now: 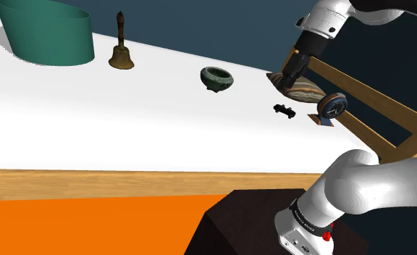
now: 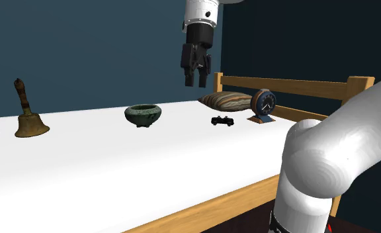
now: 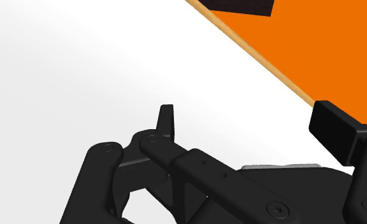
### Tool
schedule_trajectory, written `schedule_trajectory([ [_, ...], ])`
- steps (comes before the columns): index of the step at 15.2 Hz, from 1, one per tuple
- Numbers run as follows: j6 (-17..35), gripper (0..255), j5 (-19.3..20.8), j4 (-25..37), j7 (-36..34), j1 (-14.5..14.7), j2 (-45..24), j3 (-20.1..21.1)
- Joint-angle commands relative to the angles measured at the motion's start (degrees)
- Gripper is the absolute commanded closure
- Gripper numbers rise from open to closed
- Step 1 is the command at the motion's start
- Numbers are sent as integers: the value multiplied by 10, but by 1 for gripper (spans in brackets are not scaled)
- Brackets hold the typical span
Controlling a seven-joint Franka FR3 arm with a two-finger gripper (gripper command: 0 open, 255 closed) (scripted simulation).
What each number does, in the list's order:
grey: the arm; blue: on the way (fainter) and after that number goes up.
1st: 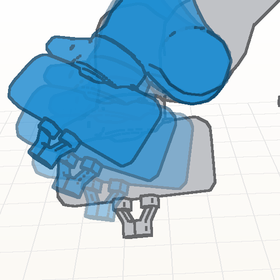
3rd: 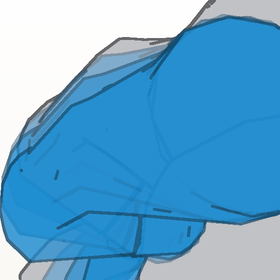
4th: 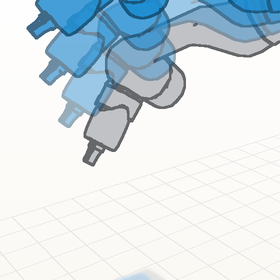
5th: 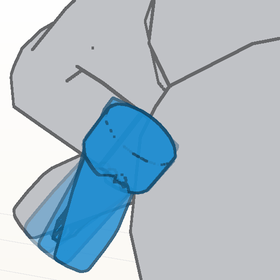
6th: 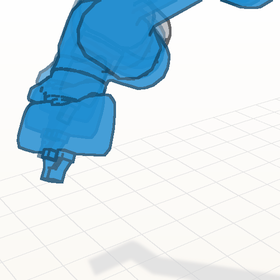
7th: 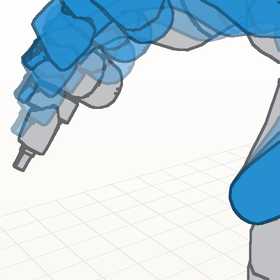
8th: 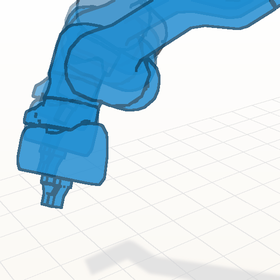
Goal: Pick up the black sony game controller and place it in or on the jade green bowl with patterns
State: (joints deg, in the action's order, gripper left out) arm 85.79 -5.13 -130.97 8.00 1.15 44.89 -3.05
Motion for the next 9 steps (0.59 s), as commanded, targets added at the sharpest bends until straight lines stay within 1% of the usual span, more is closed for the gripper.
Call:
schedule_trajectory([
  [1,0,0,0,0,0,0,0,0],
  [9,61,0,80,-50,117,-26,-19,-86],
])
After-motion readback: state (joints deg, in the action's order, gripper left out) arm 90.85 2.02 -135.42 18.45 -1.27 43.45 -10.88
